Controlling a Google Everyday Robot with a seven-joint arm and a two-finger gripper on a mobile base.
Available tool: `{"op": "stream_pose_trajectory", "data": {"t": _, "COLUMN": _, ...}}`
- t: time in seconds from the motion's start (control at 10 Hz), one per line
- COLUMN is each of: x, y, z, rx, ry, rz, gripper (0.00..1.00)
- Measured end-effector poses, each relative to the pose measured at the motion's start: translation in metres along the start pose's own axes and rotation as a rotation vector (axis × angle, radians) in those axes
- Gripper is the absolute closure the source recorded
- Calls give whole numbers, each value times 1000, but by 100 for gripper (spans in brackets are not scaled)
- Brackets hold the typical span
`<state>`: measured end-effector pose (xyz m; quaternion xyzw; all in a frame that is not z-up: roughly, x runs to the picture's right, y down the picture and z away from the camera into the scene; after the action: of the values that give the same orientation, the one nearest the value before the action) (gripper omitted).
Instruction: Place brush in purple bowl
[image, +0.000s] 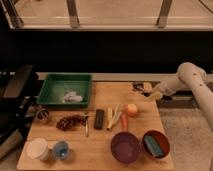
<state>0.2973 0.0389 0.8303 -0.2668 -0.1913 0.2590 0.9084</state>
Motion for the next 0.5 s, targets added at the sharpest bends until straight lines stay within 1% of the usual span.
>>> {"op": "stream_pose_trajectory", "data": {"t": 0.2, "x": -15, "y": 29, "z": -23, "rx": -45, "ry": -23, "rz": -153, "gripper": 100}}
{"op": "stream_pose_trajectory", "data": {"t": 0.3, "x": -18, "y": 48, "z": -31, "rx": -62, "ry": -16, "rz": -214, "gripper": 100}}
{"op": "stream_pose_trajectory", "data": {"t": 0.4, "x": -20, "y": 72, "z": -41, "rx": -80, "ry": 7, "rz": -277, "gripper": 100}}
{"op": "stream_pose_trajectory", "data": {"t": 0.5, "x": -21, "y": 89, "z": -47, "rx": -92, "ry": 24, "rz": -306, "gripper": 100}}
